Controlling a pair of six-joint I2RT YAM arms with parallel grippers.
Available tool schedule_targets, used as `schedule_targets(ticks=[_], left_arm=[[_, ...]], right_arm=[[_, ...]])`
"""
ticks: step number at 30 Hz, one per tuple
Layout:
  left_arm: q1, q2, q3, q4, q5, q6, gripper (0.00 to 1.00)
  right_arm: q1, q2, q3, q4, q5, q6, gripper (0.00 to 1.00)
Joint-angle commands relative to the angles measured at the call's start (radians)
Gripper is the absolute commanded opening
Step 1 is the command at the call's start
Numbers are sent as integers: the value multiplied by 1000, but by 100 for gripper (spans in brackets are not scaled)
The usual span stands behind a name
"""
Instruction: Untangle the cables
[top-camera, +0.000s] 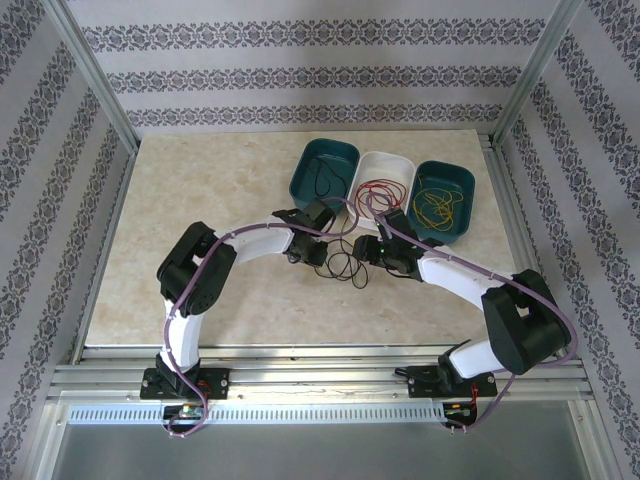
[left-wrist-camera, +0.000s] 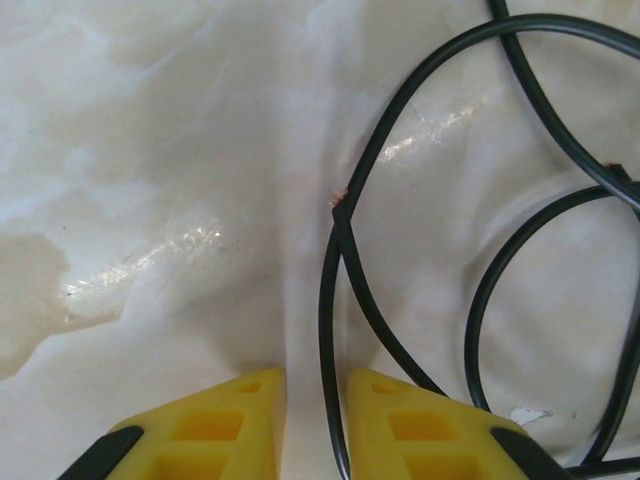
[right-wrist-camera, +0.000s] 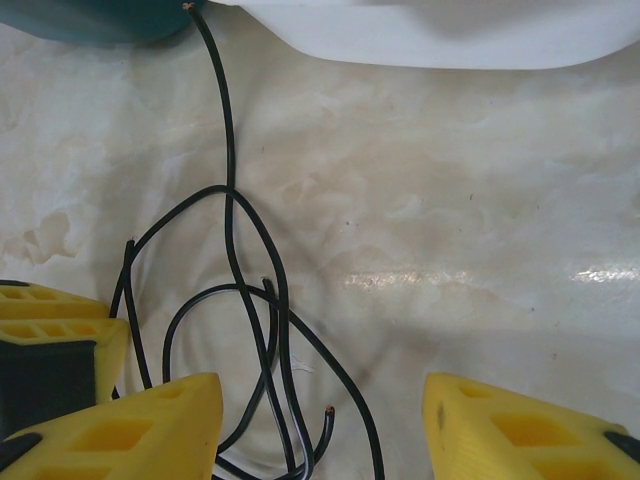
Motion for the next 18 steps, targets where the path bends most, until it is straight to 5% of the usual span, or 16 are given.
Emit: schedule_targets(ticks=[1,10,18], left_arm=[[-9,40,24,-96,-26,23,19],[-16,24,33,-117,-94,29,0],[-16,-31,-2,-59,-104,15,0]], right_arm=[[2,-1,12,9,-8,1,57],[3,7,8,18,-14,1,57],[2,10,6,19,-15,1,57]])
